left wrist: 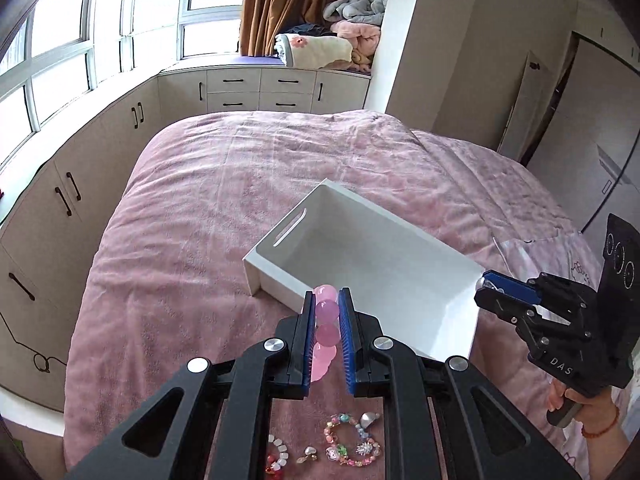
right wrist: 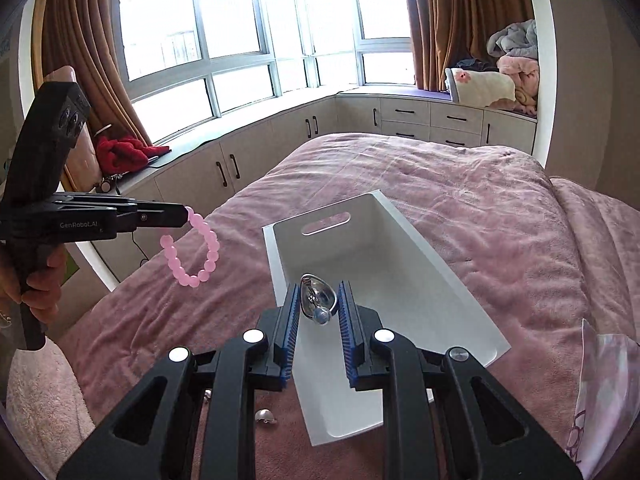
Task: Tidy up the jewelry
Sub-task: 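Lift and carry the pink bracelet and silver charm toward the white box with both tools, then lower both tools into the white box and open them to release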
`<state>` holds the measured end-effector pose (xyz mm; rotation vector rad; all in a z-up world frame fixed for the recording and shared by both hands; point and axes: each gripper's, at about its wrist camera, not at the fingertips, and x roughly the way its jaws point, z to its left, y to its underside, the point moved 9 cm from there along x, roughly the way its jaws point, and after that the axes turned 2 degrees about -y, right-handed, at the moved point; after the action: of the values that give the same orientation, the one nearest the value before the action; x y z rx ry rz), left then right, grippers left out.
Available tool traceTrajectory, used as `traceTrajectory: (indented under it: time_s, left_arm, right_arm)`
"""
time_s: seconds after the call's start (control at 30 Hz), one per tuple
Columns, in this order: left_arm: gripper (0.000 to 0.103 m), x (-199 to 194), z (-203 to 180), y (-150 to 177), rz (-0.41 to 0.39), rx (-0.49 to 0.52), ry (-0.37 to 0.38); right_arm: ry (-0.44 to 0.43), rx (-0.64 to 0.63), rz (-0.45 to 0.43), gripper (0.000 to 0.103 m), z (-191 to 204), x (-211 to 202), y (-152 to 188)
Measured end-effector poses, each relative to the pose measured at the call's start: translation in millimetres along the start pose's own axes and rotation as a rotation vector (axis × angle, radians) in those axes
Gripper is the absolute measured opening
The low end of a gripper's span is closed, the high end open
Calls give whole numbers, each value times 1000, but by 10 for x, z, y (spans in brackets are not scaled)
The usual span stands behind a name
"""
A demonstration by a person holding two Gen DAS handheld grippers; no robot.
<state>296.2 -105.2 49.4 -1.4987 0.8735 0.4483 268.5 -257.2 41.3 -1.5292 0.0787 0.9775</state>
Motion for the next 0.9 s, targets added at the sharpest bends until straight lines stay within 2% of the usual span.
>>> traceTrajectory:
  time_s: [0.17,0.27,0.53,0.67,0.83,0.9]
  left_arm:
    - [17,396,-291,-383,24,-17,83]
    - [17,763,-402,-449,60,2,63]
    - [17,1685,-571,-250,183,62,8]
    - [17,1926,-588,-114,230,71,-3]
    - [18,2071,-530,32,267,86,-40]
    - [23,2046,-484,45,265,78,-45]
  right_arm:
    - [39,-8,38,20,-334,125,-7]
    - [52,-14,90,20,-481,296,58]
    - [77,-26,256,20,-723,871,348]
    - [68,-50,310,20,-682,1088,486]
    - [67,-70,329,21,-586,1217,548]
    - [71,-78,328,31,-552,1222,546]
